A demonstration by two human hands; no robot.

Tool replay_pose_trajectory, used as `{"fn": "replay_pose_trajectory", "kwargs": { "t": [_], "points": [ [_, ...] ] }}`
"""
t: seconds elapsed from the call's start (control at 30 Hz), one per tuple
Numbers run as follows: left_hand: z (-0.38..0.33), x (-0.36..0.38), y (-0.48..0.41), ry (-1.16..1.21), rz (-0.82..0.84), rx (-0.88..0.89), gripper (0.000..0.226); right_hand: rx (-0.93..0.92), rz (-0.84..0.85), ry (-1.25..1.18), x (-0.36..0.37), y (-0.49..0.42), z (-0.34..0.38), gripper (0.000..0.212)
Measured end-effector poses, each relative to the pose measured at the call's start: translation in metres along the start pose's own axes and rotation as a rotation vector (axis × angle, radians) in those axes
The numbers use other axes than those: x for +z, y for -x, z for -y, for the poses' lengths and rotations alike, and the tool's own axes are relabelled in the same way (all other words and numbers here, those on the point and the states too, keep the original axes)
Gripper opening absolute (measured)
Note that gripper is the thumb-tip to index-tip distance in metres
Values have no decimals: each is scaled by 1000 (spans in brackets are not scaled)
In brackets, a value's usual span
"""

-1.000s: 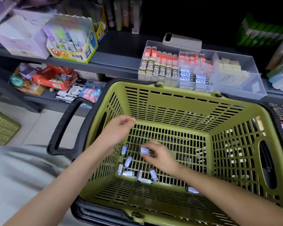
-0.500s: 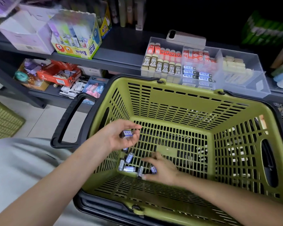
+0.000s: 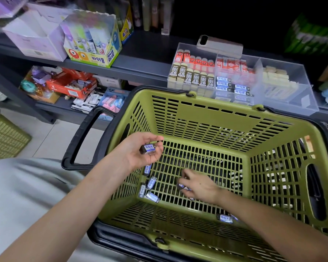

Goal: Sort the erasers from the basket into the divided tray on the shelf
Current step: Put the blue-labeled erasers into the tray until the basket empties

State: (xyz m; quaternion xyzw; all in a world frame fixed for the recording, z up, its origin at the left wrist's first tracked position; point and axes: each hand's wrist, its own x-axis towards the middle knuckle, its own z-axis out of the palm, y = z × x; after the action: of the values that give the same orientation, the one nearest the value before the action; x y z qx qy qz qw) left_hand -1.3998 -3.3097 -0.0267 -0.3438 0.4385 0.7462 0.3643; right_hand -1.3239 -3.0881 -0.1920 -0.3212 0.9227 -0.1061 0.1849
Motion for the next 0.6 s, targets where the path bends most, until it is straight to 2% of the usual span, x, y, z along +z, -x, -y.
{"fn": "replay_pose_trajectory", "kwargs": {
  "t": [0.13,0.23,0.4,0.5,0.6],
  "points": [
    [0,0,0,9,-4,13,16,117,-47,-1,1,12,-8,43],
    [0,1,0,12,-6,4,15,209,-8,-18,15,17,5,57],
    [3,3,-2,-32,-34,-14,16,279,-61,-207,14,18,13,40],
    [6,2,-5,-124,-52,-35,19,368,-206,-433,-15,15,19,36],
    [10,3,-7,-178,-70,-86,26,374,-485,-638,-71,1,38,39]
  ]
}}
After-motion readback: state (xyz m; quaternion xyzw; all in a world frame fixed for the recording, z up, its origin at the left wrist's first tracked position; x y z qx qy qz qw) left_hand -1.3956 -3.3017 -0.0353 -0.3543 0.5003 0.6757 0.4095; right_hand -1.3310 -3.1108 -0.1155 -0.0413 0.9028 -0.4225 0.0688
